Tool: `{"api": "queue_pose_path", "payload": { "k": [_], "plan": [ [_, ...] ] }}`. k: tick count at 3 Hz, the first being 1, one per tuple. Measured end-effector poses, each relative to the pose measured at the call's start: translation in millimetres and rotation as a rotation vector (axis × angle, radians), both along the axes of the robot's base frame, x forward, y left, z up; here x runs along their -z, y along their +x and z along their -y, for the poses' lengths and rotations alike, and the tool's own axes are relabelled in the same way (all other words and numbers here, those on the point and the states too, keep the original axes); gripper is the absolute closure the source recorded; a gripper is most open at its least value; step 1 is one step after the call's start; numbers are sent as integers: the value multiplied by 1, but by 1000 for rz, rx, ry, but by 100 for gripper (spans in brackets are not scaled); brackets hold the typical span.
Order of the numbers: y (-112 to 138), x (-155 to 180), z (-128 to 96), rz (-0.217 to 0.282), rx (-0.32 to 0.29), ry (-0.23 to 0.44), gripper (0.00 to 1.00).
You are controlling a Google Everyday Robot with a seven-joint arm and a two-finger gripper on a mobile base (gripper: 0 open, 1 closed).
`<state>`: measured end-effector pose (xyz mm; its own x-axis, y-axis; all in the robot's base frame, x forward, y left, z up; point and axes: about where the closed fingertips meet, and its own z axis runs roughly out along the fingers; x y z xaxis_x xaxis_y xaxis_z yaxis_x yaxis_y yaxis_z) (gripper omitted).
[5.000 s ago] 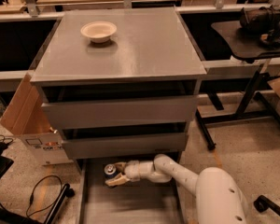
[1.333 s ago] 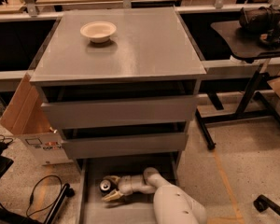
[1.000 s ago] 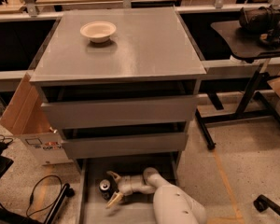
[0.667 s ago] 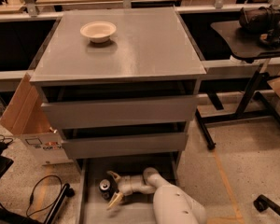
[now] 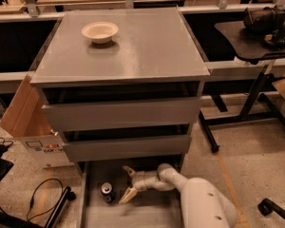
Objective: Place pepsi can into bottom drawer
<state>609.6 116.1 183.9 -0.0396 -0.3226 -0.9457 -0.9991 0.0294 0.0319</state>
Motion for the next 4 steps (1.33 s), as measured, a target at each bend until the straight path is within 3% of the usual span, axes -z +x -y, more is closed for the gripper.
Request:
{"api": "queue_pose_path", "payload": {
  "k": [1,2,3,4],
  "plan": [
    [41,-49,81,58,160,-132,0],
    [59,-86,130,98,263,-184,0],
    [58,-83,129,99,262,-183,13],
    [57,-82,129,99,262,-183,37]
  ]
}}
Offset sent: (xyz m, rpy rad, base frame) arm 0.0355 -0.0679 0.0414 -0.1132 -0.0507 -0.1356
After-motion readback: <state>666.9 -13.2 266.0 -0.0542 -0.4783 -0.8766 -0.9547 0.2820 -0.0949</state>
